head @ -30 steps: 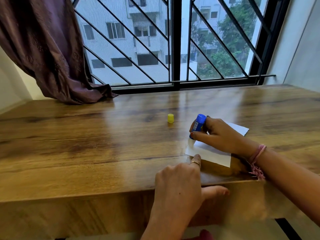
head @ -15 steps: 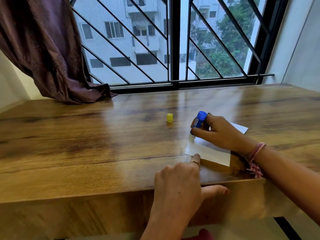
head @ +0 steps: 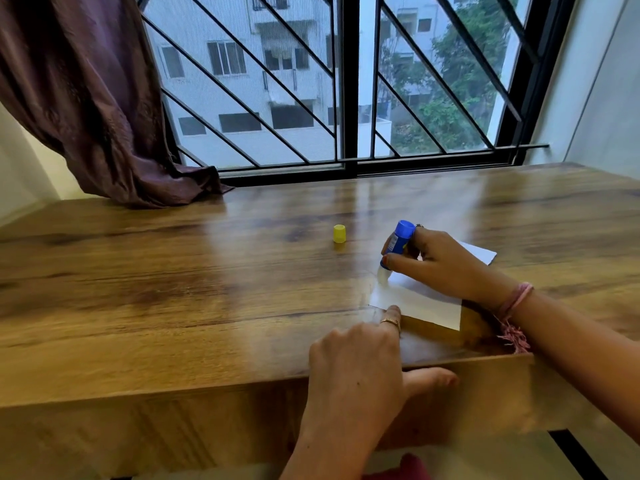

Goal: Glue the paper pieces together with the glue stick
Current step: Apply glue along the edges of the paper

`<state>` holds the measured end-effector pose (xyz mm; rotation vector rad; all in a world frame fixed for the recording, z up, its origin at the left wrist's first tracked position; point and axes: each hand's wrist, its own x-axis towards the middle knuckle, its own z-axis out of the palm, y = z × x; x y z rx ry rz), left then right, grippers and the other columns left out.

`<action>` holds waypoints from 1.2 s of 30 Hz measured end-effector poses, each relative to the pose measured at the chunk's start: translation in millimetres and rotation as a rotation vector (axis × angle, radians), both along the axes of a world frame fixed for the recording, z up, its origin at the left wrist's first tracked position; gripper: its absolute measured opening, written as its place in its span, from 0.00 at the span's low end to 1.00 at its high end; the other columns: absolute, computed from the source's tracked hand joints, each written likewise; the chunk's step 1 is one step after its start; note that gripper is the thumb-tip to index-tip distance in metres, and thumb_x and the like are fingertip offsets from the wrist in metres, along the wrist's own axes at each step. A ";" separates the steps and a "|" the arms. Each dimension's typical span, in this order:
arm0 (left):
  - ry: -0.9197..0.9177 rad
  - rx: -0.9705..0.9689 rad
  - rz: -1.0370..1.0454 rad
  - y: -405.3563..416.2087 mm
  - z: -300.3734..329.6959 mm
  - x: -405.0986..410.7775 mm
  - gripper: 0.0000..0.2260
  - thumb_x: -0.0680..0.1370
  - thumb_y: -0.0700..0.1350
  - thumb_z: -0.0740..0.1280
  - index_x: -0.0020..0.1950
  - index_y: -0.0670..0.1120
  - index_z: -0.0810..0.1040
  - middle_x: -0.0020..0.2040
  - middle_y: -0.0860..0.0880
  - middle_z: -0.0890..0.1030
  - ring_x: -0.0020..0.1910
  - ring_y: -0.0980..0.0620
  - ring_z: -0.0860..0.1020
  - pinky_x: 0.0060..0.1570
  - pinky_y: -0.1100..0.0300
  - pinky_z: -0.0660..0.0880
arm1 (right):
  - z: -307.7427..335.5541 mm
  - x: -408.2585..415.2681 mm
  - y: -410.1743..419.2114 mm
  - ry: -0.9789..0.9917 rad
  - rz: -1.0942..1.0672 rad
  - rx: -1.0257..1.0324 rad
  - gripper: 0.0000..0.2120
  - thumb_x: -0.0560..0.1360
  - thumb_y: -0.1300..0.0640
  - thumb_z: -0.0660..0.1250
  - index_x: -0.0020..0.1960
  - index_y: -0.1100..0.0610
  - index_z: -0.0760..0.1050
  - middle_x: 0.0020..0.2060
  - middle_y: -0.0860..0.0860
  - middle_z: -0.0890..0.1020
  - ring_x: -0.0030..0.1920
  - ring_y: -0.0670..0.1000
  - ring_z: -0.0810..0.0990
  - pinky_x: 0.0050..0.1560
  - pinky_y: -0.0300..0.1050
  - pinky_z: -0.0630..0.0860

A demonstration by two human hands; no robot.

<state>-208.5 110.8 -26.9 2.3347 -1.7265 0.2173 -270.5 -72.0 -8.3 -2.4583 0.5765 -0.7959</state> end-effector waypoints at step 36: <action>0.051 0.043 0.015 1.5 3.7 -0.5 0.43 0.67 0.76 0.56 0.76 0.56 0.54 0.58 0.50 0.78 0.54 0.49 0.77 0.43 0.57 0.66 | 10.3 -8.8 -19.3 -0.203 -0.044 0.075 0.04 0.74 0.57 0.69 0.47 0.56 0.79 0.36 0.63 0.80 0.33 0.50 0.74 0.35 0.35 0.70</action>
